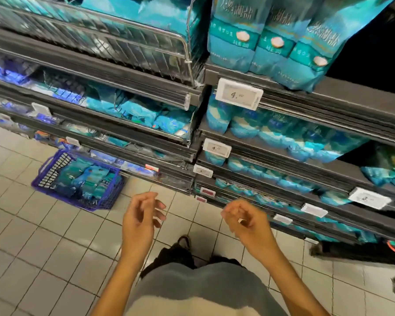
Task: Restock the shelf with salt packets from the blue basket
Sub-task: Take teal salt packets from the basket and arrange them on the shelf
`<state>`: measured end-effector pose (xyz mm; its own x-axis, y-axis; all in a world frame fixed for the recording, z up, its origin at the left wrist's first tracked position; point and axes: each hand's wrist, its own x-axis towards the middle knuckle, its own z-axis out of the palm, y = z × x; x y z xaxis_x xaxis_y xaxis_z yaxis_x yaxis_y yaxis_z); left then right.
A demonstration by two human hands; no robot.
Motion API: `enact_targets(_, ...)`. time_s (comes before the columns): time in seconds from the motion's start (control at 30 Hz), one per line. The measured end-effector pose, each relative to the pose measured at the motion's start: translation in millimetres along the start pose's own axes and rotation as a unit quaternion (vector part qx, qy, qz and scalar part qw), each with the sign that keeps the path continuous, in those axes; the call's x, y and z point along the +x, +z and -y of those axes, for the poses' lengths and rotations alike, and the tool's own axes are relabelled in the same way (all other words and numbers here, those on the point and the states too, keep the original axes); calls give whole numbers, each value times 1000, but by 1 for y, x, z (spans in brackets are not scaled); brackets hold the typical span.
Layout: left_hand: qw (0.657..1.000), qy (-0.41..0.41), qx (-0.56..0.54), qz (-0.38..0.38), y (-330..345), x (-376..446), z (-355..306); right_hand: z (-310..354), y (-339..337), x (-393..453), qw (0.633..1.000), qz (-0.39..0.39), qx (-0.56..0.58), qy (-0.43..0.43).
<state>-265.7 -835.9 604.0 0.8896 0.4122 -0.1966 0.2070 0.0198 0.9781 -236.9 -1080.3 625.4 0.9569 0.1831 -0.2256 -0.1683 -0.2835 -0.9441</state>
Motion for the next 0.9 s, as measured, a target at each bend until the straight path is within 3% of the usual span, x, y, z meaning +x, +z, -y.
enact_targets(0.17, 992, -87, -2, -96, -26, -49, 34, -32, 15, -13, 997, 65, -34, 26)
enact_targets(0.43, 974, -114, -2, -198, -61, -120, 58, -60, 57, -16, 974, 209, -56, 67)
enact_targets(0.67, 934, -145, -47, -323, -106, -172, 83, -21, 138, -8, 948, 314, -23, 48)
enact_targets(0.9, 886, -189, -69, -417, -186, -189, 114, 29, 270, 20, 935, 353, -23, 29)
